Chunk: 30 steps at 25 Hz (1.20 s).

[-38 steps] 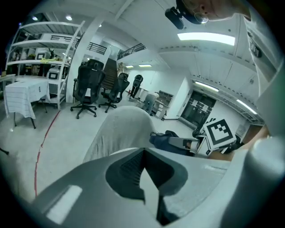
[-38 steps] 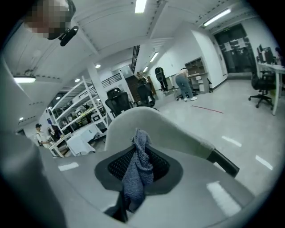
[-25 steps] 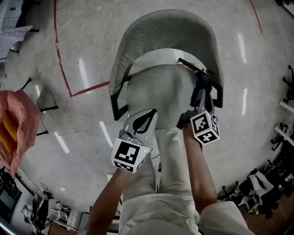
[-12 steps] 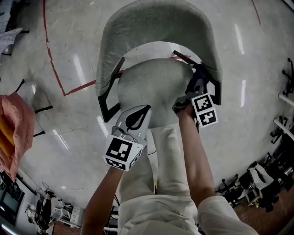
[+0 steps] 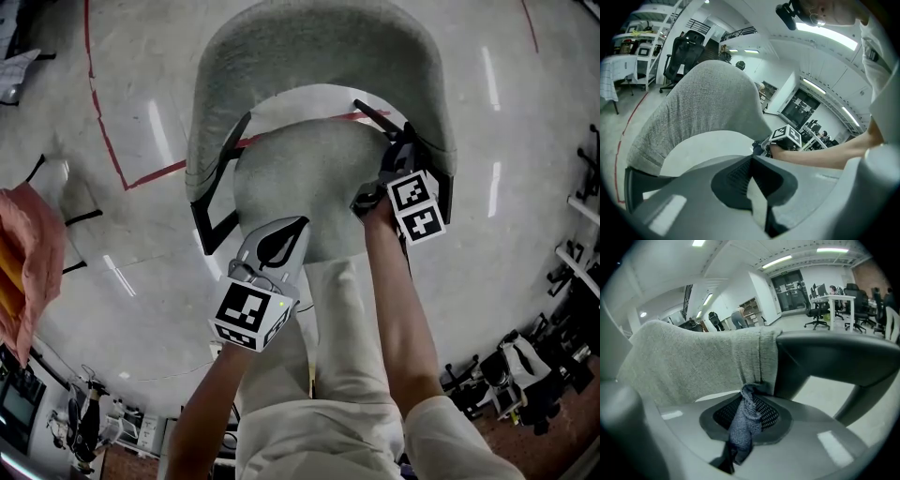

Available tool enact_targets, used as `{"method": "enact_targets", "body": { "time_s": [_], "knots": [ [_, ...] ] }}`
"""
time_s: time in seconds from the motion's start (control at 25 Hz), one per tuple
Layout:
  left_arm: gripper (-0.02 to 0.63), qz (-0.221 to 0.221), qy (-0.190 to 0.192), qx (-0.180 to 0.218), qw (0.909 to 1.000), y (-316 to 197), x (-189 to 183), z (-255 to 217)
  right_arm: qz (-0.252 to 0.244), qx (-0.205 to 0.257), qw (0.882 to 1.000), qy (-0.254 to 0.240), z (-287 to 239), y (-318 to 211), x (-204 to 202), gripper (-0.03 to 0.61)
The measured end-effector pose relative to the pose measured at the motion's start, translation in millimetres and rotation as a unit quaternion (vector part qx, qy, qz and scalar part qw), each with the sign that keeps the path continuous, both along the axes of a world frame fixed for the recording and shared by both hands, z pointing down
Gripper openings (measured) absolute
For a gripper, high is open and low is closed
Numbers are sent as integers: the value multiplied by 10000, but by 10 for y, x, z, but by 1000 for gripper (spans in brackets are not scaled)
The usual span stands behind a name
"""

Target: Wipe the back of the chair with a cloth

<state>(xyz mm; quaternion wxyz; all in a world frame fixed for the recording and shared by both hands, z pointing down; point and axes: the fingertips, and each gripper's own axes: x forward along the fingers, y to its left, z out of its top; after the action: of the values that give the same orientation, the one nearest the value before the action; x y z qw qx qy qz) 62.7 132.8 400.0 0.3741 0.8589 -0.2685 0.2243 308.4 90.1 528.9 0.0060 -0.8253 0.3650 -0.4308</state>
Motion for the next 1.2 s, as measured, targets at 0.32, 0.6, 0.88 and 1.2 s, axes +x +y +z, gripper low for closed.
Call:
{"method": "enact_targets", "body": {
  "time_s": [0.32,0.6,0.88,1.2],
  "knots": [
    [1,-116,59,-4,9999,-159,59,-12,-768,-86,9960,446,-58,-312,-77,72],
    [1,-232,92,-16,9997,-215,82,-18,-1280,-38,9898,625,-110,-553,-161,72],
    [1,-472,87,-35,9988,-276,7,10,-2328,2,9656,1160,-207,-846,-422,72],
    [1,-703,93,-61,9975,-333,-114,65,-2725,146,9557,1107,-201,-1101,-695,72]
  ]
}}
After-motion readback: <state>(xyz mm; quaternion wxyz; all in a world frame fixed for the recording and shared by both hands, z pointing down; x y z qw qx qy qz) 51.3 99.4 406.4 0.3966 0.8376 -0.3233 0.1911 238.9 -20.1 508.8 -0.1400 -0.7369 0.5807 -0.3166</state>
